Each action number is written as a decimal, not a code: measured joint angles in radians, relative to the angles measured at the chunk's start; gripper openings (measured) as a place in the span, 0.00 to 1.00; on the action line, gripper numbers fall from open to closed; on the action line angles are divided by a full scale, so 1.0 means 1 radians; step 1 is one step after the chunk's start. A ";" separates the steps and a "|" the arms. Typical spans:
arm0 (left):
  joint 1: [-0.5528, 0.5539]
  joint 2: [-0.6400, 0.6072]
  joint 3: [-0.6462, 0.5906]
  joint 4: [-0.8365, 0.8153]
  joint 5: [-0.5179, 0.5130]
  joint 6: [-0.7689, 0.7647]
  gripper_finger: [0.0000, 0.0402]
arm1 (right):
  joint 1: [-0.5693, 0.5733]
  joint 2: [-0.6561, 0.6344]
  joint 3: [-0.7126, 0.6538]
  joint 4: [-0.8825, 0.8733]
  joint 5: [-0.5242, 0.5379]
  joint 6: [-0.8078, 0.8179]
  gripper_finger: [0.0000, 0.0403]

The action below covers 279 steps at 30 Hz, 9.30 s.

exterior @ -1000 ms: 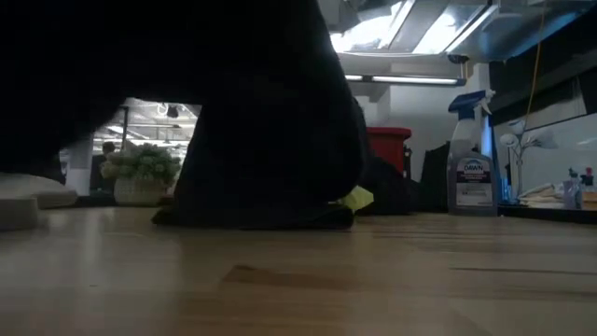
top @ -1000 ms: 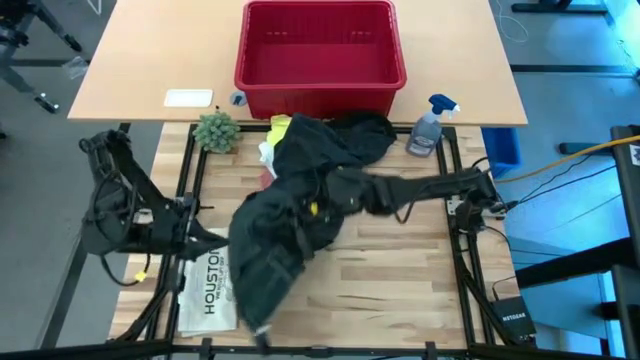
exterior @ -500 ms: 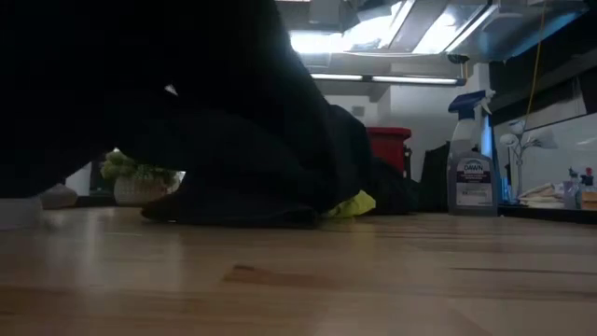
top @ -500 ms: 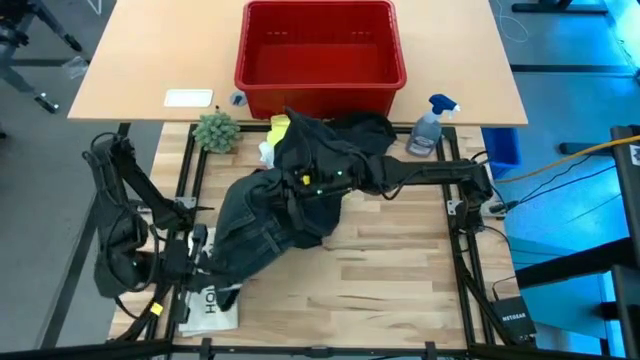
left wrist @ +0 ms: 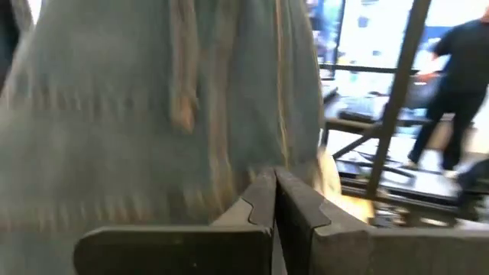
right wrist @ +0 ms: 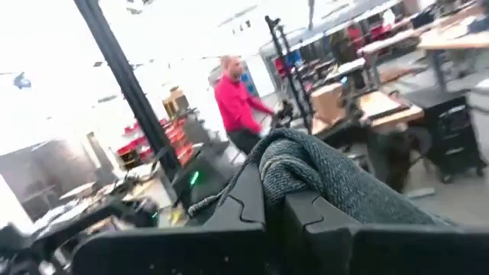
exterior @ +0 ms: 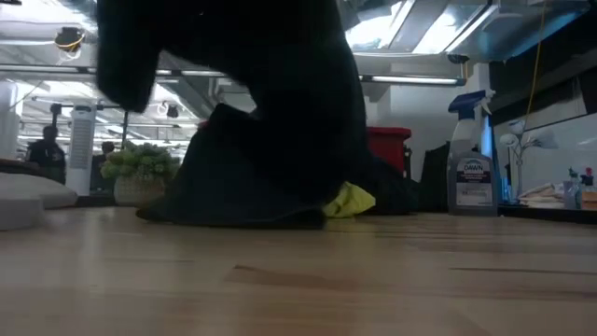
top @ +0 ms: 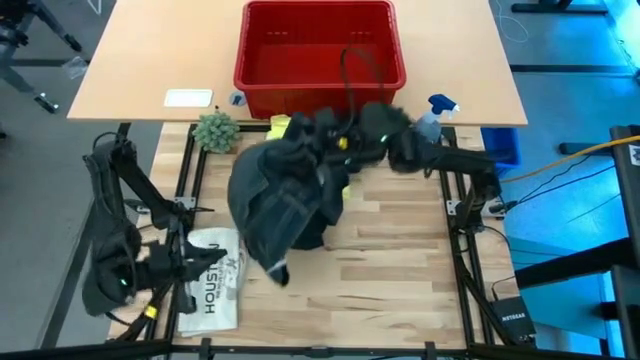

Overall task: Fold laundry
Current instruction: Fold the black jean

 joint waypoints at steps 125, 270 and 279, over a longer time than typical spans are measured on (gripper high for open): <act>0.810 0.013 0.092 -0.123 0.321 0.211 0.48 | -0.626 -0.078 0.166 0.241 -0.133 0.150 0.01; 1.358 0.168 0.883 -0.871 0.795 0.386 0.00 | 0.061 -0.189 -0.992 0.194 0.712 -0.523 0.71; 1.354 0.168 0.883 -0.858 0.809 0.372 0.00 | 0.062 -0.117 -0.992 0.208 0.983 -0.514 0.71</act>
